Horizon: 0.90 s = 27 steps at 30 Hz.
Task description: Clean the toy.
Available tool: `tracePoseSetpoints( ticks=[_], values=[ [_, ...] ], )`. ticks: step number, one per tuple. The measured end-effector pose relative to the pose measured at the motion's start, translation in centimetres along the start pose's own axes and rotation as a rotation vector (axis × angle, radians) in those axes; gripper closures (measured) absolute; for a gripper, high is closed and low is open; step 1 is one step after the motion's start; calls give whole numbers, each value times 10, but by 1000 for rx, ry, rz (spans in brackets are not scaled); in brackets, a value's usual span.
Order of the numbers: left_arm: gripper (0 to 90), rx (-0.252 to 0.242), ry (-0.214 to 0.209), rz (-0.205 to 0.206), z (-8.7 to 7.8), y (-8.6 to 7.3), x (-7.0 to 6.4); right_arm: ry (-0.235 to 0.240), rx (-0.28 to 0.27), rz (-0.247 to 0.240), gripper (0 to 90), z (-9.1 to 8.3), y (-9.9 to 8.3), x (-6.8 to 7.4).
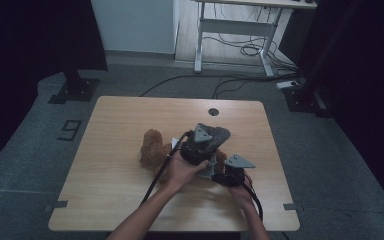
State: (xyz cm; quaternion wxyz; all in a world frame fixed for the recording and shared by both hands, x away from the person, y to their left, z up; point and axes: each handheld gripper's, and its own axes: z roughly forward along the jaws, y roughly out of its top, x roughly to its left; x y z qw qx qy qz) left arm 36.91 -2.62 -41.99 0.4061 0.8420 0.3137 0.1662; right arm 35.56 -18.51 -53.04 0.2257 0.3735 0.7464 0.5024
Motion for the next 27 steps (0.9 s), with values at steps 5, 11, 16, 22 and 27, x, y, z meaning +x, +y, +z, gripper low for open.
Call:
tracePoseSetpoints(
  ticks=[5, 11, 16, 22, 27],
  values=[
    [745, 34, -11, -20, 25, -19, 3, -12, 15, -6, 372, 1, -2, 1],
    [754, 48, 76, -4, 8, -26, 20, -17, 16, -3, 374, 1, -1, 1],
    [759, -23, 12, -137, -18, -44, 53, -6, 6, 3, 376, 1, -1, 0],
    [758, -89, 91, -158, -52, -62, 77, -8, 2, 9, 377, 2, -2, 0],
    [759, -62, 99, -276, -63, -91, 112, -5, 1, 8, 376, 2, -2, 0]
  ],
)
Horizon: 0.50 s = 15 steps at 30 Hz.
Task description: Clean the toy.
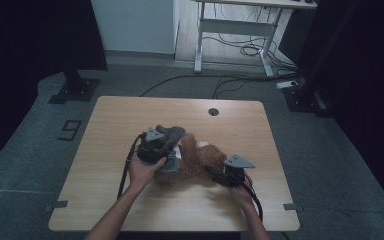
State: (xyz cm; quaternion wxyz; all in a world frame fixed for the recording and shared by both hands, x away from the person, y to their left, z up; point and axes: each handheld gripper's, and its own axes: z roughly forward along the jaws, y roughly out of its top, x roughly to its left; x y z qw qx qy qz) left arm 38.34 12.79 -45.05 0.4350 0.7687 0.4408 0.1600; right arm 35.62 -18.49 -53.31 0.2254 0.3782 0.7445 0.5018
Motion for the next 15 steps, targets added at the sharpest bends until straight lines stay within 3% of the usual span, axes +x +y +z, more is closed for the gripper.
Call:
tracePoseSetpoints(
  ticks=[3, 12, 15],
  values=[
    [760, 5, 4, -39, -3, -12, 17, 0, 0, -5, 376, 0, 1, 1],
    [756, 36, 59, -39, -12, -25, 35, -1, 0, -13, 376, 0, 0, 2],
    [753, 59, 43, -82, -14, -32, 45, 0, 1, -15, 376, 0, 0, 2]
  ],
)
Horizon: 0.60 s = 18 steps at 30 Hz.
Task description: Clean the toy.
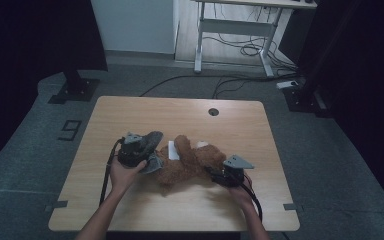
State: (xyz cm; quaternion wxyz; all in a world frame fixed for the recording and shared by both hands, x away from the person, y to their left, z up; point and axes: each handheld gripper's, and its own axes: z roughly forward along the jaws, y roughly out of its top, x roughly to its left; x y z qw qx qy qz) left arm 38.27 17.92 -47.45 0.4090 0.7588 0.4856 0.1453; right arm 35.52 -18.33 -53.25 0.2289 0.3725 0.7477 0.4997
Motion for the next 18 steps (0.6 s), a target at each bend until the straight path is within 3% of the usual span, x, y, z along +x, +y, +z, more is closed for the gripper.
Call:
tracePoseSetpoints(
  ticks=[5, 9, 14, 18],
  values=[
    [752, 41, -15, -61, -2, -13, 18, 12, 5, 2, 371, -1, 0, -1],
    [751, 84, -77, -109, -4, -20, 26, 21, 20, 8, 353, -2, 0, -1],
    [747, 136, -182, -166, -3, -28, 26, 44, 52, 16, 338, -7, -3, -2],
    [746, 165, -242, -185, 5, -30, 15, 43, 46, 0, 371, -8, -7, 5]
  ],
)
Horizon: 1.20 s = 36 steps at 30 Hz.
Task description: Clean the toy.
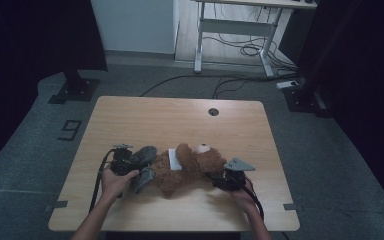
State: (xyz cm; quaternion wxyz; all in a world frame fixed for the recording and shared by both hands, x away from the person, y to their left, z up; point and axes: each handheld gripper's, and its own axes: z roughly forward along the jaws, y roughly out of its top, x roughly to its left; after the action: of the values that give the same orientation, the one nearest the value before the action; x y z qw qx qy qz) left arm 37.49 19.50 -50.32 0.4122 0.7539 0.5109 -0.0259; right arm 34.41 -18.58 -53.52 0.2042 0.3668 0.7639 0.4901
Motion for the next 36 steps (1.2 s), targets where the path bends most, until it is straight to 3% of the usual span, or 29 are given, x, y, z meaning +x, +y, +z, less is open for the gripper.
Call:
tracePoseSetpoints(
  ticks=[3, 5, 10, 16, 22, 27, 32, 36],
  values=[
    [744, 20, -88, -34, 14, 2, -9, -20, -27, -28, 400, 2, -1, 8],
    [748, 24, -76, -26, 18, 4, -14, -49, -37, -50, 416, 4, 1, 12],
    [756, -18, -122, -85, 20, 5, -9, -79, -107, -68, 438, 4, 4, 15],
    [764, -78, -120, -115, 22, 17, -3, -105, -188, -107, 440, 6, 16, 20],
    [768, -126, -104, -125, 24, 41, 2, -151, -212, -137, 435, 21, 24, 13],
    [765, -127, -80, -79, 24, 41, -4, -151, -171, -131, 390, 23, 15, 4],
    [752, -142, -85, -33, 14, 35, -19, -130, -76, -134, 321, 12, -3, -4],
    [748, -180, -35, 66, -1, 42, -46, -126, -46, -137, 305, 6, -5, -1]
  ],
)
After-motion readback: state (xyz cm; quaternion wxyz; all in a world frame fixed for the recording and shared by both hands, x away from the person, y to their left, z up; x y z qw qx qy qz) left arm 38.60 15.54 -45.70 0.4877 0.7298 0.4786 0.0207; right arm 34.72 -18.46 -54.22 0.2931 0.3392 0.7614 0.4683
